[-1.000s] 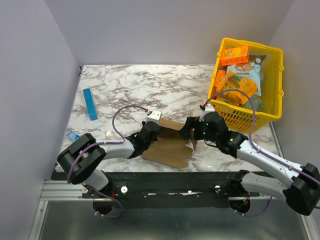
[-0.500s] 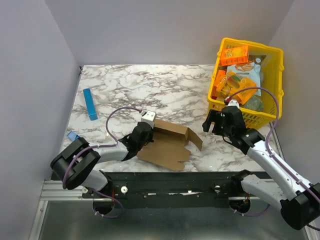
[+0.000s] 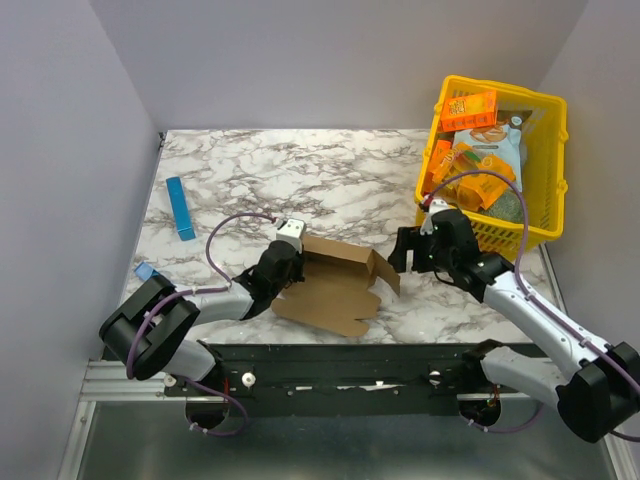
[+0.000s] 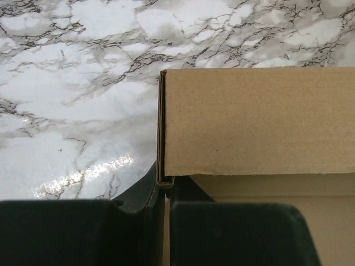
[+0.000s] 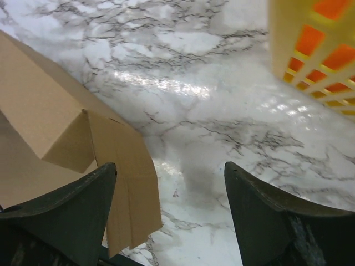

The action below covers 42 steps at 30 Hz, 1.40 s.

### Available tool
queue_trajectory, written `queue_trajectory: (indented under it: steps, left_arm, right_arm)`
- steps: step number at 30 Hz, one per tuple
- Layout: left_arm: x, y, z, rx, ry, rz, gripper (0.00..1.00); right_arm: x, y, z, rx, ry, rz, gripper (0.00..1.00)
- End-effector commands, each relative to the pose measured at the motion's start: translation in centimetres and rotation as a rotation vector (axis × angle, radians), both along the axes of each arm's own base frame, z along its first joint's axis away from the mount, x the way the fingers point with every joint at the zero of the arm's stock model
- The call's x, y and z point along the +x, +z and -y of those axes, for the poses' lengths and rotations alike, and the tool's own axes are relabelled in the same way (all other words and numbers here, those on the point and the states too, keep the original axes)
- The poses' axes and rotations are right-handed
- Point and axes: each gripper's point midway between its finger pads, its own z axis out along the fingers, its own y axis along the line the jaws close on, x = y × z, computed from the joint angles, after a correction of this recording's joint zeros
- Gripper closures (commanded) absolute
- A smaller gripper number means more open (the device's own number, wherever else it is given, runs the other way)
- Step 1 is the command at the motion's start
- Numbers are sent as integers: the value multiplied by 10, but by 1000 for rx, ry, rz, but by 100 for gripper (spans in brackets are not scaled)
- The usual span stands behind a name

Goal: Fold the paper box

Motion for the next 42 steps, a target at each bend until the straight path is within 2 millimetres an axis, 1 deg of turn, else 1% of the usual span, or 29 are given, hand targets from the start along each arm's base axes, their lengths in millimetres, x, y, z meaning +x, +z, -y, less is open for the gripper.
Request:
queue_trajectory:
  steps: [1, 4, 7, 10, 13, 14, 17, 19, 20, 24, 26, 31, 36, 37, 40, 41, 42]
  left_arm:
    - [1, 9, 3, -39, -1, 19, 100]
    - [1, 8, 1, -31, 4, 17, 100]
    - [2, 8, 1, -30, 7, 18, 100]
    - [2, 8, 1, -30, 5, 16, 100]
    - [2, 7, 1, -29, 4, 14, 100]
    - [2, 7, 2, -30, 3, 14, 100]
    - [2, 7, 3, -32, -1, 14, 100]
    - [1, 9, 4, -39, -8, 16, 100]
    - [1, 7, 3, -37, -7, 14, 100]
    - [1, 8, 4, -37, -10, 15, 100]
    - [1, 8, 4, -39, -12, 15, 100]
    - [1, 8, 5, -39, -13, 15, 100]
    - [1, 9, 5, -41, -13, 17, 100]
    - [1, 8, 5, -39, -12, 16, 100]
    - [1, 8, 5, -40, -12, 14, 100]
    - [1, 8, 5, -41, -12, 14, 100]
    - [1, 8, 5, -40, -14, 15, 100]
  right_arm:
    - [-31, -33, -28, -6, 191, -144, 14]
    - [-37, -45, -36, -38, 224, -179, 16]
    - [-39, -48, -38, -47, 215, -190, 16]
    - [-41, -45, -43, -17, 231, -174, 16]
    - [-40, -38, -48, 1, 244, -123, 16]
    - [-40, -36, -49, 7, 251, -107, 15]
    - [-33, -29, -54, 32, 264, -38, 12]
    - [-34, -31, -58, 43, 295, -30, 12]
    - [-32, -28, -63, 52, 306, -12, 12]
    - [-30, -31, -71, 41, 332, 17, 12]
    - [-28, -32, -73, 33, 331, 34, 12]
    - [-19, -28, -82, 44, 330, 103, 12]
    - [-14, -36, -85, 12, 315, 124, 13]
    - [-10, -34, -89, 18, 313, 147, 13]
    - [-8, -36, -93, 11, 316, 165, 14]
    - [-4, -36, -91, -7, 291, 179, 14]
    - [-2, -35, -93, -5, 288, 192, 14]
